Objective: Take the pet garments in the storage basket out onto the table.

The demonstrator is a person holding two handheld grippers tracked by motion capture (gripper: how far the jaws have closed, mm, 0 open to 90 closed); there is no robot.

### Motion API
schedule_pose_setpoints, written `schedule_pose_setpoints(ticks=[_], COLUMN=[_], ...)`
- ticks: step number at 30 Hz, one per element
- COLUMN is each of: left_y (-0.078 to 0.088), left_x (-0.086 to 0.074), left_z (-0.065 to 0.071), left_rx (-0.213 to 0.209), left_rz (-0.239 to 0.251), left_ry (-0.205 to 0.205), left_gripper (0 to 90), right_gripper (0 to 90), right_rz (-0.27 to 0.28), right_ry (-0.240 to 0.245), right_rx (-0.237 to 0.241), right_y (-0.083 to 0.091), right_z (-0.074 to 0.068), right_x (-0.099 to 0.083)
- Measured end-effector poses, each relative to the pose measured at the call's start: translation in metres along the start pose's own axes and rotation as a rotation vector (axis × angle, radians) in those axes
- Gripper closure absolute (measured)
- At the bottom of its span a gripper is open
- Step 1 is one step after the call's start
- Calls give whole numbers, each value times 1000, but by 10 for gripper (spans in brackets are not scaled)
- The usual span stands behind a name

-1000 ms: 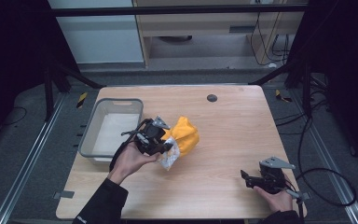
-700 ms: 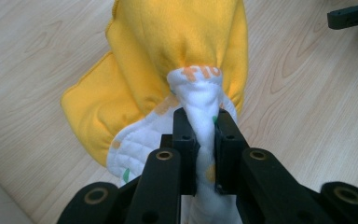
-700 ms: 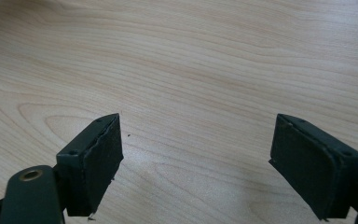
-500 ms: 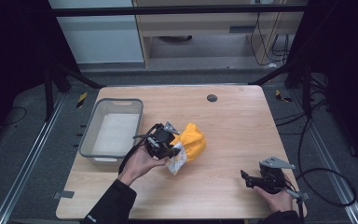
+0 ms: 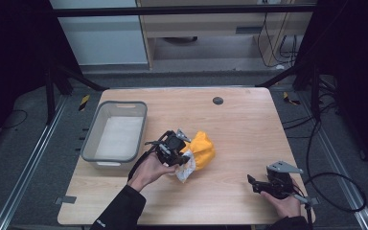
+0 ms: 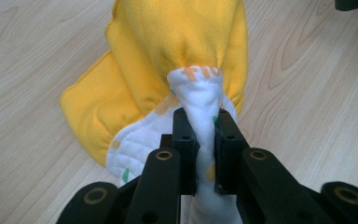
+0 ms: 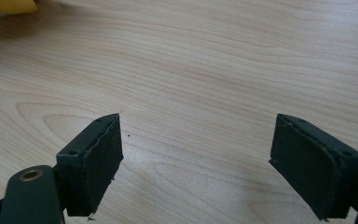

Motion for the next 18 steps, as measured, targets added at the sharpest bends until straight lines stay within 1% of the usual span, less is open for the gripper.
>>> schedule_pose_setpoints(ticks=[11, 18], left_y=[-15, -23], left_x=[-4, -9], left_z=[3, 3], left_rx=[-8, -11], left_rz=[-23, -35], left_ry=[-3, 0], left_gripper=[805, 770], right_gripper=[164, 164], right_rz=[-1, -3], right_ry=[-1, 6], right_rx=[1, 1], right_y=[0, 0], right_z=[0, 0], right_x=[0, -1])
Point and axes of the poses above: each handheld gripper's, and its own axes: y roughly backward along the jaws, x roughly out of its top, z roughly to its right, the point moved 7 cm from there along -y, roughly forward along the jaws, and after that the axes turned 13 degrees about y, right-handed, at the moved point
